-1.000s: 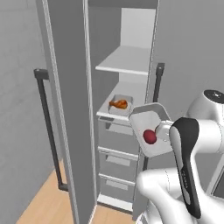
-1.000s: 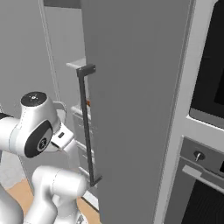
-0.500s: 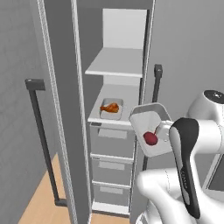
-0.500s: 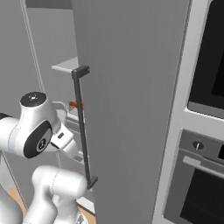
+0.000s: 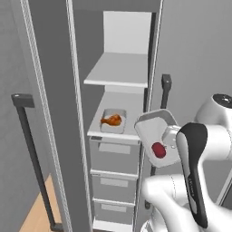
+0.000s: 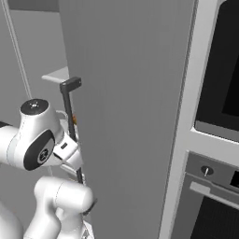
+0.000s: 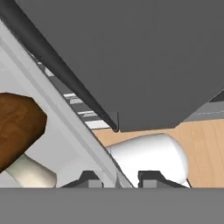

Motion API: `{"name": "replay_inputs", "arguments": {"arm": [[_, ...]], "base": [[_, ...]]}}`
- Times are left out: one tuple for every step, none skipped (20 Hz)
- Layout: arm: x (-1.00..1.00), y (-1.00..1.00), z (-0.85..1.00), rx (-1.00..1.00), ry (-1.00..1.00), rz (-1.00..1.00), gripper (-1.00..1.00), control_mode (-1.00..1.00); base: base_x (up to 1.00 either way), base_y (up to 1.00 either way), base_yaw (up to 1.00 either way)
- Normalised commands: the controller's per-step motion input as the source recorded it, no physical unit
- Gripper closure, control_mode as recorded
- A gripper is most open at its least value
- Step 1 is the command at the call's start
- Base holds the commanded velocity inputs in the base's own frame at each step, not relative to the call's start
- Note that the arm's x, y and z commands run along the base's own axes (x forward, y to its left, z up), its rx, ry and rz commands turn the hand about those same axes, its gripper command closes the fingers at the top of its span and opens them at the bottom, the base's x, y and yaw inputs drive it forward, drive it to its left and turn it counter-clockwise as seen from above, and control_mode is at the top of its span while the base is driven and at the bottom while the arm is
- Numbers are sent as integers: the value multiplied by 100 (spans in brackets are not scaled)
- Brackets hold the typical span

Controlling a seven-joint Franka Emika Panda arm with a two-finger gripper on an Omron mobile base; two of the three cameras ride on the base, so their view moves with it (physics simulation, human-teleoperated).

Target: Take the meat container that has the chicken drumstick and place it on the second highest rack of the freezer. Then take the vegetable container that has the mushroom and tomato and place it on the highest rack of the freezer.

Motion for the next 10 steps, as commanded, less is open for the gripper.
{"name": "replay_inputs", "arguments": {"arm": [[0, 0, 0, 0, 0, 0, 100, 100], [0, 0, 0, 0, 0, 0, 100, 100], [0, 0, 0, 0, 0, 0, 100, 100], [0, 0, 0, 0, 0, 0, 100, 100], [0, 0, 0, 0, 0, 0, 100, 100], [0, 0, 0, 0, 0, 0, 100, 100], [0, 0, 0, 0, 0, 0, 100, 100], [0, 0, 0, 0, 0, 0, 100, 100], [0, 0, 0, 0, 0, 0, 100, 100], [0, 0, 0, 0, 0, 0, 100, 100]], "base": [[52, 16, -6], [26, 31, -3], [2, 49, -2], [0, 54, -1], [0, 61, -2], [0, 65, -2], [0, 58, 0], [0, 59, 0], [-12, 61, 0], [-22, 61, 0]]}}
